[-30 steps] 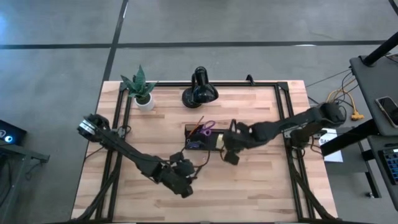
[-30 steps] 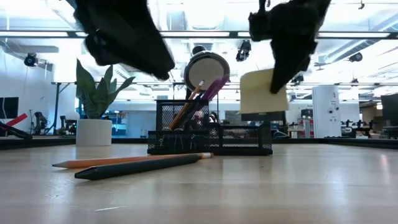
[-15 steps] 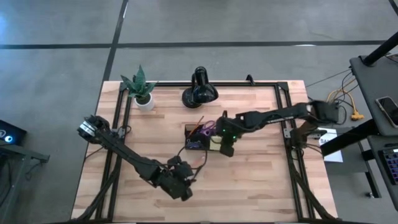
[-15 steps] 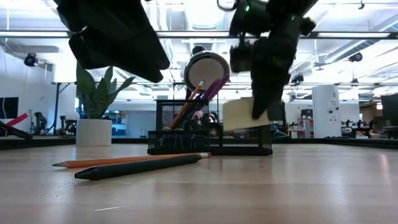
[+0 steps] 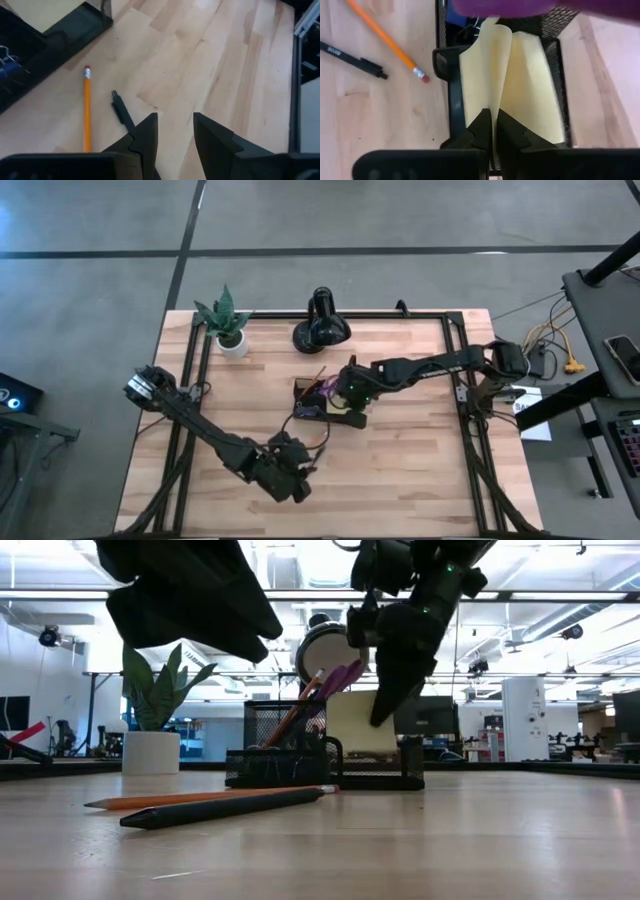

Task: Pick and place office supplies into organizer
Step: Put the yellow sticky notes pad into the black desk organizer

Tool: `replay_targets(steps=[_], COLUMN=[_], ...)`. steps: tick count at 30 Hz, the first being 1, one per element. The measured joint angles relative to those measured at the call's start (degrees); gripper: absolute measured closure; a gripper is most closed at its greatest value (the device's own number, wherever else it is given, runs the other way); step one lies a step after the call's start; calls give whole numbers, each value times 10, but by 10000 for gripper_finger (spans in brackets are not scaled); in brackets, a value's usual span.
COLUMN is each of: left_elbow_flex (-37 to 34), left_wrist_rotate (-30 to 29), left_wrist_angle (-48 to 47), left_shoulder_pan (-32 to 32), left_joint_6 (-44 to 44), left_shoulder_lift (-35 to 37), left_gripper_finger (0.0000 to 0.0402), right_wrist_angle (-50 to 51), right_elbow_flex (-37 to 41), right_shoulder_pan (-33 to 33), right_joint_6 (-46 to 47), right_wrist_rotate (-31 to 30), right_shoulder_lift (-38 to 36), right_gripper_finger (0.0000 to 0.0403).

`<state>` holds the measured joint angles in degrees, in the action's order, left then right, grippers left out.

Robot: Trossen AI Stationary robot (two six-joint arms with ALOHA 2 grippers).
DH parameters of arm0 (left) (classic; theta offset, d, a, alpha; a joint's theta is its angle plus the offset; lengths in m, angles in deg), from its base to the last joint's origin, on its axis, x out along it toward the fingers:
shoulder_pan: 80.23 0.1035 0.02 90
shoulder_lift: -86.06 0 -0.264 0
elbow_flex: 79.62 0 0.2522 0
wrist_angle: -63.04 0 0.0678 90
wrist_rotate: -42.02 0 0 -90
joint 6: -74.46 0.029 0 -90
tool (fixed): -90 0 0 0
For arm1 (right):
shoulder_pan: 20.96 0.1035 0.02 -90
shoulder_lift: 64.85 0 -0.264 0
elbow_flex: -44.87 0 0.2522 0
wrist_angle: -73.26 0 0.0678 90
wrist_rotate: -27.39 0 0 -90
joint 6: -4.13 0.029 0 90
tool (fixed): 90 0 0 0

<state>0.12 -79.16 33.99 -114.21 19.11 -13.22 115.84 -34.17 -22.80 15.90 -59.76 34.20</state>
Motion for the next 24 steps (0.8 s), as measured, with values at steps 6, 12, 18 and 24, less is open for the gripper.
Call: replay_targets(steps=[6,12,18,24], left_elbow_flex=[0,0,0,0], left_wrist_rotate=[-9,-9,-9,-9], left_wrist_angle=[-2,-4,-8,-8], left_shoulder_pan=[0,0,0,0], left_joint_6=[1,2,2,2], left_shoulder_lift=[0,0,0,0], left_gripper_finger=[295,295,295,295], right_wrist_angle=[-1,5,15,42], right_elbow_flex=[3,5,3,3], right_shoulder_pan=[-10,-6,-6,1], right_joint_6=[14,49,74,76], right_wrist_rotate=[17,6,1,-17], right_shoulder_lift=[13,32,31,29], right_gripper_finger=[394,394,358,281])
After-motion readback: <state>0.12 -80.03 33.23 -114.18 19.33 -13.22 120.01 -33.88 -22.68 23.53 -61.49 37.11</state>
